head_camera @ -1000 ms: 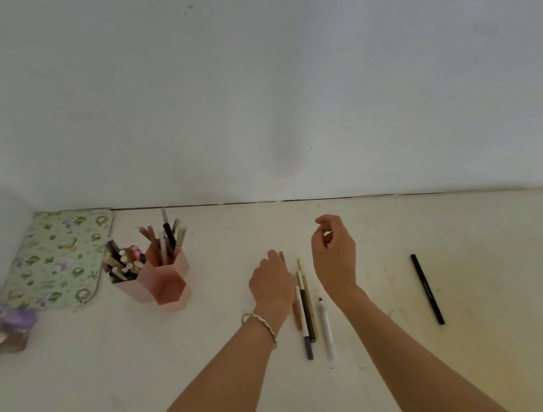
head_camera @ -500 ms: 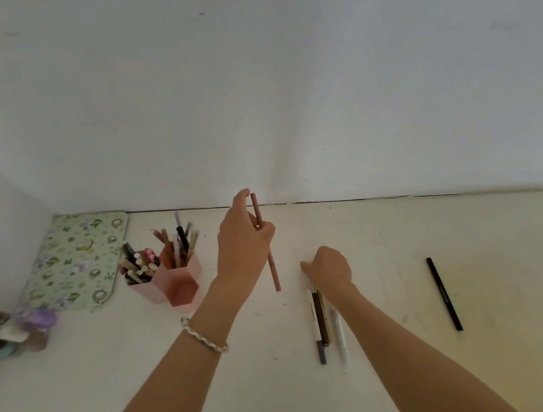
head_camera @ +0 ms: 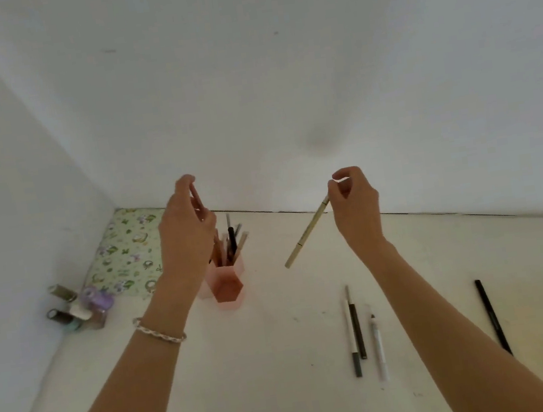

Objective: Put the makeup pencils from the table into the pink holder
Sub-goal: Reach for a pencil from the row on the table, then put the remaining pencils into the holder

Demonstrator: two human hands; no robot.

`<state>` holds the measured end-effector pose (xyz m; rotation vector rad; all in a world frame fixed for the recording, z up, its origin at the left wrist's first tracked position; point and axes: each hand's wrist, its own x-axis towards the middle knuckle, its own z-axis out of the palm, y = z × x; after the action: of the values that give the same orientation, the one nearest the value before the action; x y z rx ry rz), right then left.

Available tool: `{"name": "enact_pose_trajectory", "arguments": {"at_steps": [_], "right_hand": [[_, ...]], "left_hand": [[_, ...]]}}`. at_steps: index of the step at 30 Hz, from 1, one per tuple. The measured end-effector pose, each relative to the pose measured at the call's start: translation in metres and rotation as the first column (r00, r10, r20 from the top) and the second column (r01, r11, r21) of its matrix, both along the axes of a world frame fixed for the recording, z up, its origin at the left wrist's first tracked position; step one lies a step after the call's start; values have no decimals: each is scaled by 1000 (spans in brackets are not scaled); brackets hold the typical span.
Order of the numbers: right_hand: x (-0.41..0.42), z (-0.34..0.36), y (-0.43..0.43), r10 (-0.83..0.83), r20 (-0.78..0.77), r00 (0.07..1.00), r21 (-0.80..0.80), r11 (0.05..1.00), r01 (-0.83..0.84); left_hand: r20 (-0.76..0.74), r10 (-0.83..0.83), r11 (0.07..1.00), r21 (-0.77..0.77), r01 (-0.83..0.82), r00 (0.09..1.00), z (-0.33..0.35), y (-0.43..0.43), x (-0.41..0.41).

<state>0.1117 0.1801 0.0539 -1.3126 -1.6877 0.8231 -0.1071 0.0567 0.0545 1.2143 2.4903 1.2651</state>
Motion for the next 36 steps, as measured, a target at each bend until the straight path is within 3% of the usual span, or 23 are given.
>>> {"name": "enact_pose_trajectory", "arguments": {"at_steps": [4, 6, 9, 13, 22, 24, 26, 29, 32, 36], "right_hand": [[-25, 3, -26, 44, -188, 981, 24, 999, -40], [-34, -1, -40, 87, -228, 970, 76, 995, -71], [-52, -7, -60, 124, -274, 954, 161, 984, -81], [-74, -21, -80, 200, -187, 962, 209, 965, -160], [-80, -48, -95, 358, 165, 919, 200, 900, -387], [-77, -45, -94, 369, 224, 902, 278, 863, -422], [-68, -43, -90, 302, 234, 924, 379, 847, -373], [-46, -40, -78, 140, 75, 987, 415, 896, -159], [-15, -42, -60, 18, -15, 1000, 337, 941, -12], [22, -50, -44, -83, -18, 996, 179, 980, 85]], "left_hand": [[-286, -87, 951, -309, -6, 954, -19, -1, 7], [-328, -24, 963, -260, -66, 945, -19, -5, 6], [-274, 80, 991, -82, -106, 958, -11, -11, -1], [-201, 98, 995, -2, -100, 975, 4, -17, -2], [-78, 65, 998, 4, -65, 995, 0, -20, 22], [-72, 79, 997, 0, -79, 994, -3, -21, 28], [-91, 94, 995, 26, -92, 991, -5, -21, 40], [-64, 80, 995, 70, -75, 995, -11, -19, 71], [58, -84, 991, -101, 90, 995, -33, -16, 121], [148, -315, 807, -478, 347, 937, -82, -14, 190]]}}
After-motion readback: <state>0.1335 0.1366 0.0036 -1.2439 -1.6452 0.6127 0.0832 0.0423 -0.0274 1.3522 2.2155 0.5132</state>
